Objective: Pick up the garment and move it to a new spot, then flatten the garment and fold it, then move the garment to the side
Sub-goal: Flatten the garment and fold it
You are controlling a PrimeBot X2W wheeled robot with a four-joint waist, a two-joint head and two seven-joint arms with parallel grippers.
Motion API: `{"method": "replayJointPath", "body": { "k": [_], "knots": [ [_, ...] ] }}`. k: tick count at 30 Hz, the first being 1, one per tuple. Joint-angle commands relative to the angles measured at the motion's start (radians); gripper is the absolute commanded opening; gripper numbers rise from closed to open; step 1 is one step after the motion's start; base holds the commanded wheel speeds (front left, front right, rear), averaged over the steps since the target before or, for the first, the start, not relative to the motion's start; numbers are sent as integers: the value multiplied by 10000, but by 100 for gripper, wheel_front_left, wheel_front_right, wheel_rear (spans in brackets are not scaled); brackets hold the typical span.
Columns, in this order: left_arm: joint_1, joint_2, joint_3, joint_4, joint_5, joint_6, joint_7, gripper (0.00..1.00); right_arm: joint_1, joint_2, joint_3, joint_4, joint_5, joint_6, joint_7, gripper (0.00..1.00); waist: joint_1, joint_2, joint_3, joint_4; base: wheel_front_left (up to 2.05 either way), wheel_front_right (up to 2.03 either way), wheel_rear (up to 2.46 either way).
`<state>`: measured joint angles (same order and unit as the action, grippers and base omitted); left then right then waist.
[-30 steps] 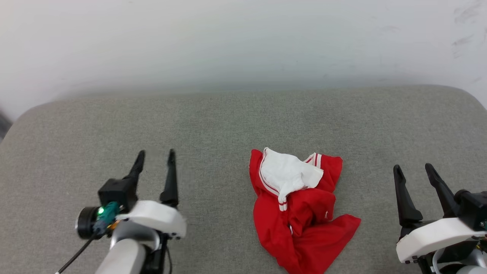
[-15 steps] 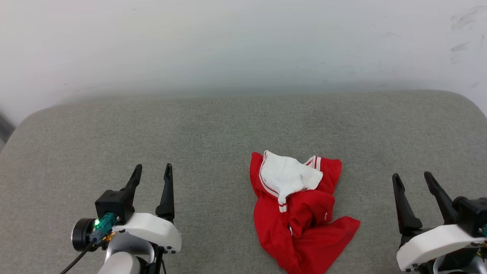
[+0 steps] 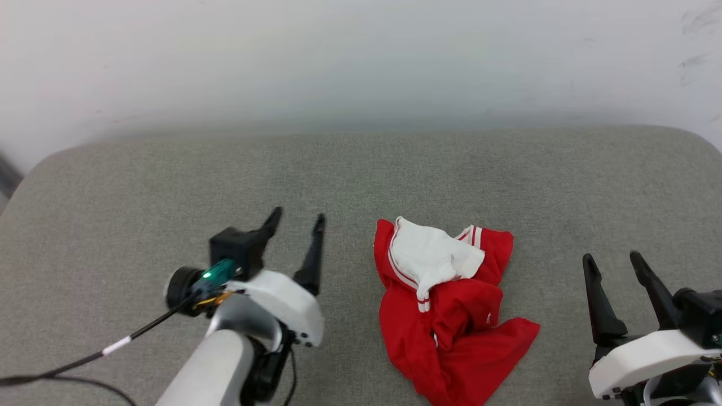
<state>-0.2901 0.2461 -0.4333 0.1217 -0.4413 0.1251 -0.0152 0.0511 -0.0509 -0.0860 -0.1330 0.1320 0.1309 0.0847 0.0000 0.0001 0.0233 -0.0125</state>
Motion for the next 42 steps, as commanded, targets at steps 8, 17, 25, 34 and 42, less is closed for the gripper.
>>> {"method": "replayJointPath", "body": {
  "k": [8,17,25,34,42],
  "knots": [
    [-1659,-789,-1577,508,-530,-1341,2683,100,-446,9,232,86,48,-3,-104,100,0,-1,459,-290,0,0,0],
    [-2380,-890,-2656,934,-1133,-2171,4980,100,-624,9,241,435,212,-3,-319,100,0,-1,975,-673,0,0,0],
    [-2712,-829,-2652,1228,-1154,-2025,5349,0,-863,9,392,695,444,-3,-558,100,0,-1,1208,-668,0,0,0],
    [-2459,-360,-1654,766,-932,-1225,3861,0,-838,9,341,804,385,-3,-570,100,0,-1,991,-24,0,0,0],
    [-336,529,-111,194,-1358,366,2901,0,-654,8,175,644,324,-3,-423,100,0,-1,819,498,0,0,0]
  ]
}}
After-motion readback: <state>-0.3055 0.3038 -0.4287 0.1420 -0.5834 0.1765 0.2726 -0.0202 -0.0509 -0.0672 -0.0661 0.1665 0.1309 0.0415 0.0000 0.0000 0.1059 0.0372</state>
